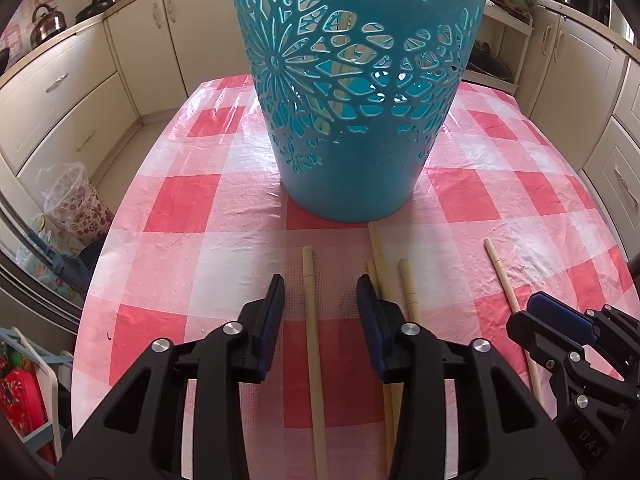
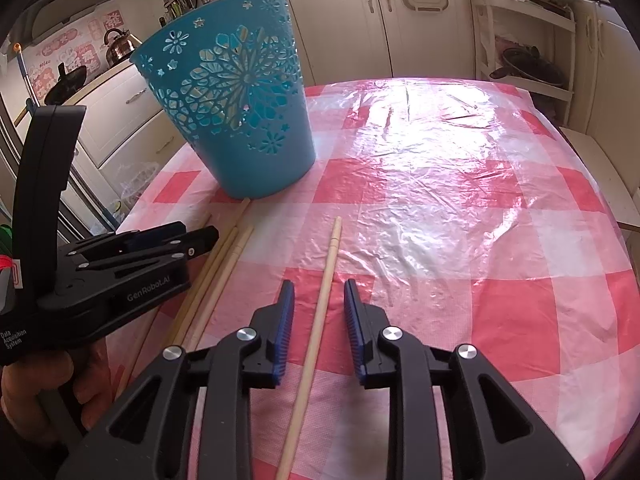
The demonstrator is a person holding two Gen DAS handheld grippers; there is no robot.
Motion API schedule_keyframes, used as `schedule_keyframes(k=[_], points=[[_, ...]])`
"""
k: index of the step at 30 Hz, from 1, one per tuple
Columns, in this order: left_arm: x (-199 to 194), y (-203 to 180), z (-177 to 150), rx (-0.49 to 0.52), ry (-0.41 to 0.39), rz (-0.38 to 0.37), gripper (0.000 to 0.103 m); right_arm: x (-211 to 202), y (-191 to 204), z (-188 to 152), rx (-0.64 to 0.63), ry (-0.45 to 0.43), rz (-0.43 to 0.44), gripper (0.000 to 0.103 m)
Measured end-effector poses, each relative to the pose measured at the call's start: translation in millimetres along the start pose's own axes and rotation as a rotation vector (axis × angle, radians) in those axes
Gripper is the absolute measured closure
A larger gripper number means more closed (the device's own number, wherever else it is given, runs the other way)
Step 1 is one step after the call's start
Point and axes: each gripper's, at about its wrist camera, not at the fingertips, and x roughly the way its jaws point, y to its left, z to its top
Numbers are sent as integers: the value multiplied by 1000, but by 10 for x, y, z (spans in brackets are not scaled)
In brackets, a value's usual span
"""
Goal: Organize utensils
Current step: 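Lift the stick with the left gripper and carry it over the basket, then open the left gripper to drop the stick into the teal basket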
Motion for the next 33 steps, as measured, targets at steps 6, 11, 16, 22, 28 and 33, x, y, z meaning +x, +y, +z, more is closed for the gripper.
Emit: schedule_keyframes(k=[6,11,16,22,28,33], points=[[-9,32,33,-2,25,-64,98,2,2,-4,-1,-2,4,74],[-183,207,17,-66,48,-205,98,0,-9,-6,5,-4,13,73],[-823,259,161,-63,-46,-435,98,-3,-25,-8,14,-5,22,74],[-1564,243,810,-57,-292,-480,98,-4,-54,-7,23,-6,31,74],[-1715,340,1427,-176,-514,-401,98,-7,-65,-6,31,-7,40,73],[-1627,314,1798,-224,-652,-309,98,-7,-90,-2,40,-6,55,72]])
